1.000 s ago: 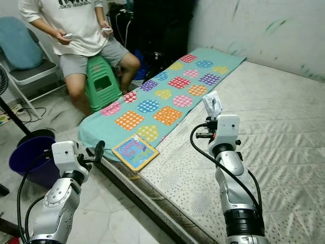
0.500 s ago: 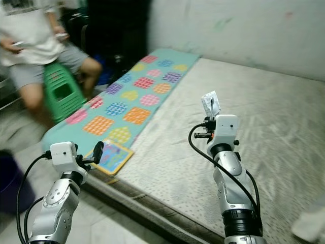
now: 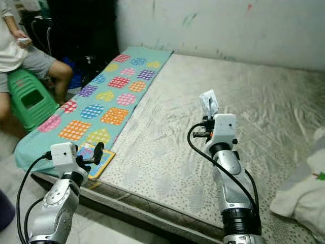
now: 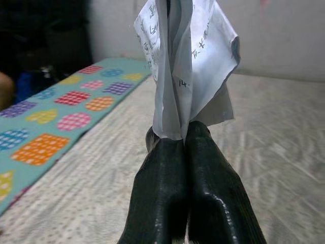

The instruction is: Clean up the room

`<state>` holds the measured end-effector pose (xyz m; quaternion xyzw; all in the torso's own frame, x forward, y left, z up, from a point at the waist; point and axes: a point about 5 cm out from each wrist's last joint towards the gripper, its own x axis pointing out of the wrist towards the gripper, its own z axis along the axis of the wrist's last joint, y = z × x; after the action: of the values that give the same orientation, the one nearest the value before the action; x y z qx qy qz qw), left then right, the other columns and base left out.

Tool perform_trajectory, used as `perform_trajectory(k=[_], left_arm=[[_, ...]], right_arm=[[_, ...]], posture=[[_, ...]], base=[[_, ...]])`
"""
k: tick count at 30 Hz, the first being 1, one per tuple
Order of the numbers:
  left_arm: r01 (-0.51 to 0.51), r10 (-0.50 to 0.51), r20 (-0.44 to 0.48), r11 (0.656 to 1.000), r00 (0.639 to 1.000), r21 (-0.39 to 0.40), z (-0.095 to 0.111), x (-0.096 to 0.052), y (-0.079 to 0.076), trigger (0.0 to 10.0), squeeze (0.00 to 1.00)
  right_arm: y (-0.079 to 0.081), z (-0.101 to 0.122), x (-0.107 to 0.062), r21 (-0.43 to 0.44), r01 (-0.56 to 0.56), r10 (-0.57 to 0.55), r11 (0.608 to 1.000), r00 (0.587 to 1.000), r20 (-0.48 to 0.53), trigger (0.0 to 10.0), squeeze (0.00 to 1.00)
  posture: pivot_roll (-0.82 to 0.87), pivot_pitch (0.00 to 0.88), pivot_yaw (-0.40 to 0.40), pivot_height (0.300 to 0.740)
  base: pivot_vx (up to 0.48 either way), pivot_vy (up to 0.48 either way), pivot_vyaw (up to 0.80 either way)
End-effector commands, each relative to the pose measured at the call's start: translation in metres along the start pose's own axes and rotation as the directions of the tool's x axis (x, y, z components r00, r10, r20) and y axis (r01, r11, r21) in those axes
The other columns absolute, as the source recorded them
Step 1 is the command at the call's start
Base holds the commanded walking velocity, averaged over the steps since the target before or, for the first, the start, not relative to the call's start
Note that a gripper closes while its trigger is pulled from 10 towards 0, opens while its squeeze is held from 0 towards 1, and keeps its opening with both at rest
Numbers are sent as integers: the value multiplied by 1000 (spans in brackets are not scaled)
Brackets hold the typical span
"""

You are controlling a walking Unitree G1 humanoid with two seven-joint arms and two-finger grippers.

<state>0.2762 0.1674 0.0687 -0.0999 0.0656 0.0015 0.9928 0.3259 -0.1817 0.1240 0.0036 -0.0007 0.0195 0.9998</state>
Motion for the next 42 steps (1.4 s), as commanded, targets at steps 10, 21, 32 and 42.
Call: perform_trajectory(k=[10, 21, 32, 42], left_arm=[[11, -11, -10, 1000, 1000, 6, 0, -1, 0, 10000, 0], [10, -9, -15, 1000, 1000, 8, 0, 0, 1, 10000, 0], [12, -11, -16, 1000, 1000, 11, 0, 2, 1, 10000, 0], [8, -8, -15, 1000, 1000, 11, -1, 2, 1, 10000, 0]], right_arm=[[0, 3, 0, -4, -3, 3, 1000, 1000, 11, 10000, 0], [0, 2, 1, 0, -4, 4, 1000, 1000, 10, 10000, 0], [1, 2, 2, -4, -7, 7, 1000, 1000, 10, 10000, 0], [1, 3, 3, -9, -15, 15, 1000, 1000, 12, 10000, 0]], posture=[[-103, 0, 56, 740], [-101, 0, 58, 740], [-103, 0, 59, 740], [-102, 0, 55, 740]], base=[[0, 51, -124], [0, 268, 0], [0, 314, 0], [0, 322, 0]])
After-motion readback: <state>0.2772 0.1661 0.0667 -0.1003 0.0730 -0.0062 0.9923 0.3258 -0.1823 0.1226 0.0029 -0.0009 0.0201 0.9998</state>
